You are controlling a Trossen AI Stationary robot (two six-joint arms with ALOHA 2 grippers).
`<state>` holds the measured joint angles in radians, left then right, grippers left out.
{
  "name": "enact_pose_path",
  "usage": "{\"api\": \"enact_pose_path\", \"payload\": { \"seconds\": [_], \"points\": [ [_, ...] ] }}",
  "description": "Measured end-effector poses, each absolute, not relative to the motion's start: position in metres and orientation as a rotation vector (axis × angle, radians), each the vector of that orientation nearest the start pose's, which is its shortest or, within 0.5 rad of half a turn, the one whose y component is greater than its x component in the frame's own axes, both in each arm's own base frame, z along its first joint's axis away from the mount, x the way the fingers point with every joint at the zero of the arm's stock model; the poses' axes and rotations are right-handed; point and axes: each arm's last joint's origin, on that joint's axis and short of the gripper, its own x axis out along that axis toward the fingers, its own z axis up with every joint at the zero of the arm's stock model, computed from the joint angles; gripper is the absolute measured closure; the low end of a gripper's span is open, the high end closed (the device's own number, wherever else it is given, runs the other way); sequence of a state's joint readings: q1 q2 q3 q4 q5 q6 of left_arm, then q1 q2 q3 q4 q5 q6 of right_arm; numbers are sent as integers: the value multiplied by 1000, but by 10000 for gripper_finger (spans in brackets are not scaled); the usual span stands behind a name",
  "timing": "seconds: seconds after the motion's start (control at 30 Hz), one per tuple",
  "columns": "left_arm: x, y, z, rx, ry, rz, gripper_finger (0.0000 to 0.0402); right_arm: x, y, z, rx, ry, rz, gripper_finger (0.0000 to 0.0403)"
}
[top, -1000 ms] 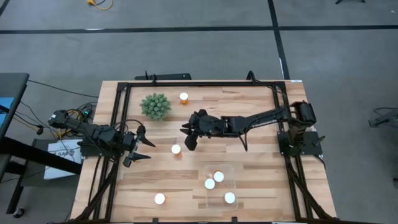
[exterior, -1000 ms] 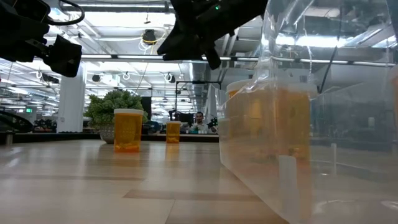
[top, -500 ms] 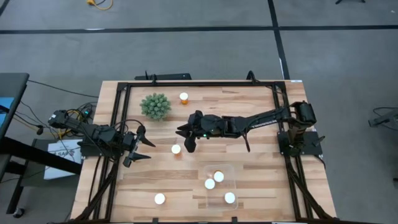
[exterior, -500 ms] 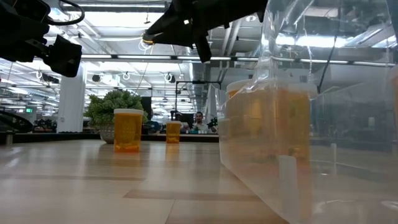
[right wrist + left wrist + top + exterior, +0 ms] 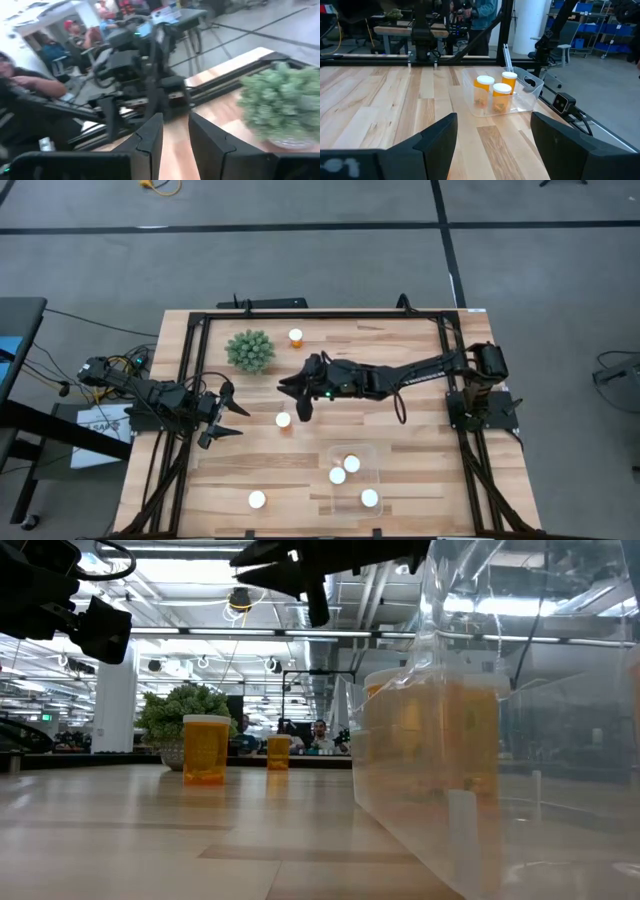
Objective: Pick and place pill bottles into a basket
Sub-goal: Put the top orange pill bottle into the transparent bin
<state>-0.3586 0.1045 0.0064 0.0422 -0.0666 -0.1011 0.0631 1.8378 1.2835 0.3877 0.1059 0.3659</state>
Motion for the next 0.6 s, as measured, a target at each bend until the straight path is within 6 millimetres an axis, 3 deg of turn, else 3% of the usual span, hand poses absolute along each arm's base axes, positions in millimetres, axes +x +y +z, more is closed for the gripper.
{"api": "enact_pose_path", "payload": {
  "seconds": [0.27, 0.4, 0.6],
  "points": [
    [98, -35, 161, -88, 70, -289, 159, 425, 25, 267, 306, 144, -10, 317],
    [98, -35, 161, -88, 69, -289, 159, 425, 21, 270, 392, 111, -25, 317],
    [98, -35, 161, -88, 69, -289, 159, 424, 3, 267, 329, 88, -343, 315]
  ]
}}
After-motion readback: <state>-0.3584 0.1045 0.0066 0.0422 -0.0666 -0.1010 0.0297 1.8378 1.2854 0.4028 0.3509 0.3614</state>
